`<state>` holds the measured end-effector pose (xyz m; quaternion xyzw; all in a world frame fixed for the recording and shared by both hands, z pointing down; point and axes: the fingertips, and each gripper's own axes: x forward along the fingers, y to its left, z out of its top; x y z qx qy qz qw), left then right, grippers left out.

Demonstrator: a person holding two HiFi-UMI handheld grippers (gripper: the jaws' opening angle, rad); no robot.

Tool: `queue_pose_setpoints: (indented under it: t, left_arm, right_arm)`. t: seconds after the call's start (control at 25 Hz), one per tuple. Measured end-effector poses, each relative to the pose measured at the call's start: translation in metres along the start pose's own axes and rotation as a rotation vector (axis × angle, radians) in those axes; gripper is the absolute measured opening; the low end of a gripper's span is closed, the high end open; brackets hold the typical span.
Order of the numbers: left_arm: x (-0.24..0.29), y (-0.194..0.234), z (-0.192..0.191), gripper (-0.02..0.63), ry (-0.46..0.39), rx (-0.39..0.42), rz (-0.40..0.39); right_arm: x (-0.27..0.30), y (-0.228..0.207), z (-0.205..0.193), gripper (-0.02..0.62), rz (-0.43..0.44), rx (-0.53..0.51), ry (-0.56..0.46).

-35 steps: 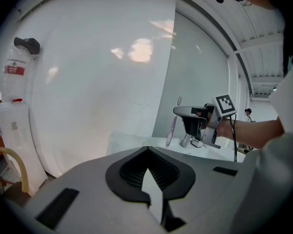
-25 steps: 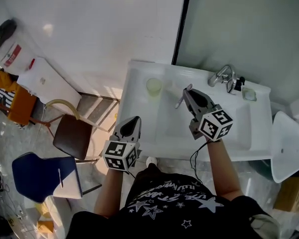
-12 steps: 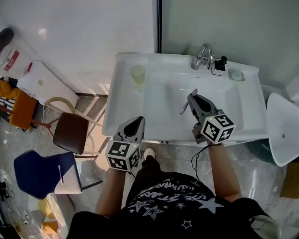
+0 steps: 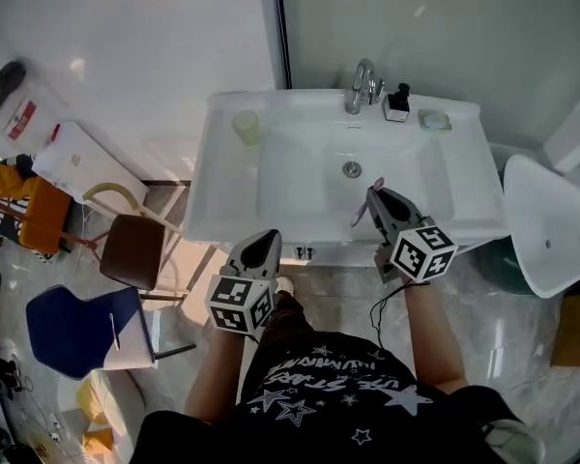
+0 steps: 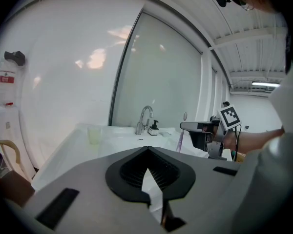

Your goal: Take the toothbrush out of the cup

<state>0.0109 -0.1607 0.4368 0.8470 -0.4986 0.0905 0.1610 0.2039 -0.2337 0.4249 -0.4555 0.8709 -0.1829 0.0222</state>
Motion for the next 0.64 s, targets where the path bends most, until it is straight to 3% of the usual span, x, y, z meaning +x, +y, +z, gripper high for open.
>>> queue_pose_setpoints:
  t: [0.24,0.64]
  left_arm:
    - [-0.015,-0.047,-0.013,0.015,0.008,0.019,-0.033]
    - [-0.049,-0.082,-0.036,0.015,0.010,-0.001,-0.011]
  right_arm:
    - [-0.054,-0.005,-0.012,0.025,-0.029,0.018,0.000]
    - [-0.110,-0.002,-0.033,0.025,-0.044,0.033,0.013]
